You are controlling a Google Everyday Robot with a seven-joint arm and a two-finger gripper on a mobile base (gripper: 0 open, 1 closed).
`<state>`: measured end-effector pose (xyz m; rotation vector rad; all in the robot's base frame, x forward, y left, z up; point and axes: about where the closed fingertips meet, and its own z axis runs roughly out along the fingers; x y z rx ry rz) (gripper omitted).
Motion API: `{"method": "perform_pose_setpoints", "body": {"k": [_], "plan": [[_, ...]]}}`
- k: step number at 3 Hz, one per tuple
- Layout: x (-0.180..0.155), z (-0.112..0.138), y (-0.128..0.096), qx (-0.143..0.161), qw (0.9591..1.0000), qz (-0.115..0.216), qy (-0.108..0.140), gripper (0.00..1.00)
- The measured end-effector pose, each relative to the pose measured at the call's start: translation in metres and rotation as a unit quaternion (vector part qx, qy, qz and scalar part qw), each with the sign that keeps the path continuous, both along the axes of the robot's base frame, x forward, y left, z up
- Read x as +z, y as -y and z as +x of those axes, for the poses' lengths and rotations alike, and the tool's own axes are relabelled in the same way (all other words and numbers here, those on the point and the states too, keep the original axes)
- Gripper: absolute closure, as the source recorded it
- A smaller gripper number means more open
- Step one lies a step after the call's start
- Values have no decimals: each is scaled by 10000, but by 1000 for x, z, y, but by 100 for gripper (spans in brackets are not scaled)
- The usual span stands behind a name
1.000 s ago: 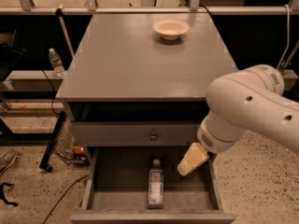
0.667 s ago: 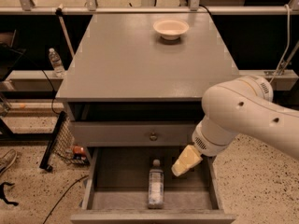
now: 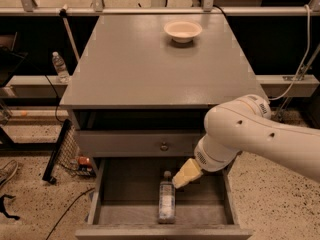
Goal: Pick blue plastic bottle from middle drawer and place on counter
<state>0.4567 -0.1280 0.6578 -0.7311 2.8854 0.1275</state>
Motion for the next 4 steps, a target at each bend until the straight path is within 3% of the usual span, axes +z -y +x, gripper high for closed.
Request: {"method": "perform_pose_setpoints", "body": {"k": [1,2,4], "plan": [[-30,3,-9,-158,9995,248,-65,0],[-30,3,-9,-158,9995,248,-65,0],[-68,20,-10,-531,9954,793,-122,0]]}}
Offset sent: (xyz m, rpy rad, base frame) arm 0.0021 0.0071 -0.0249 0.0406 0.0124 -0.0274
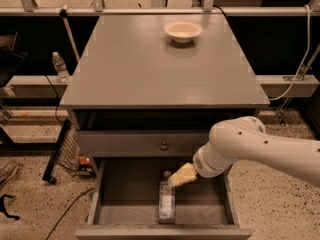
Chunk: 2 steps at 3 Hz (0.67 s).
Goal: Pick blue plastic bottle from middle drawer and place on counter
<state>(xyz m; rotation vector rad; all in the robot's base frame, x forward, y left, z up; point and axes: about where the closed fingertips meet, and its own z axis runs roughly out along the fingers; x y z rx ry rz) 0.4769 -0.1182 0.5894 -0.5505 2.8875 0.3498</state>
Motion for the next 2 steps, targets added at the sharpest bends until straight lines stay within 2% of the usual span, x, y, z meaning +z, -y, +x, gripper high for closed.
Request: {"method": "perform_pose_setpoints", "body": {"k": [2], "plan": [[-48,25,-17,-798,9965,231,73,0]]}}
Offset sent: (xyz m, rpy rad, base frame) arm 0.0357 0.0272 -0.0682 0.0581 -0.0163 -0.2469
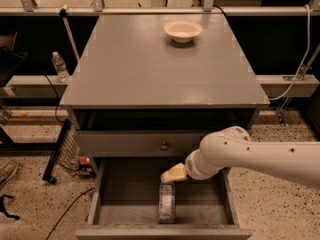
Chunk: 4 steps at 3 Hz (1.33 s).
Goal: Pick blue plastic bottle from middle drawer and place on counter
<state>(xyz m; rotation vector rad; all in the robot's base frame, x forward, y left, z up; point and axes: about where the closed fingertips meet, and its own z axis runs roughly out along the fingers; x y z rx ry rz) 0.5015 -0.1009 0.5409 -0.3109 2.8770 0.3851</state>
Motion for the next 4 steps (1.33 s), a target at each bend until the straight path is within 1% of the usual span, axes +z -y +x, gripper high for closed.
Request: {"method": "perform_pose_setpoints", "body": {"k": [1,2,3,4], "plan": [[-24,11,-14,-148,9997,103,-158,0],[-58,13,-24,-305,9984,210,-430,0],[-76,11,-28,-403,9973,267,-547,0],[-90,7,-32,-502,9972,274,-489,0]]}}
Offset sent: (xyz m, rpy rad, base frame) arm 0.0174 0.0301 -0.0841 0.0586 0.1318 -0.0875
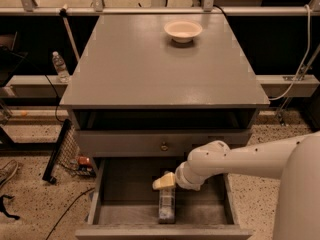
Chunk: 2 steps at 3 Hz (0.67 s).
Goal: Pick blue plastic bottle from middle drawer and place on counter
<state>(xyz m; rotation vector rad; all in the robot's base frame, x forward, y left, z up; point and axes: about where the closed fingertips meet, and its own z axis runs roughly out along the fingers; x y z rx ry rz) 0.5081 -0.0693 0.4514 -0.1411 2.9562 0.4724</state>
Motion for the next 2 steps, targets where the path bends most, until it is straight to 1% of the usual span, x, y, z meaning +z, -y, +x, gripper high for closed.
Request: {"method": "perform_pose_setpoints", "body": {"k": [1,2], "plan": [[-19,-7,-17,-65,9998,-150,112,0],[-19,-7,-17,-65,9998,-150,112,0]]}}
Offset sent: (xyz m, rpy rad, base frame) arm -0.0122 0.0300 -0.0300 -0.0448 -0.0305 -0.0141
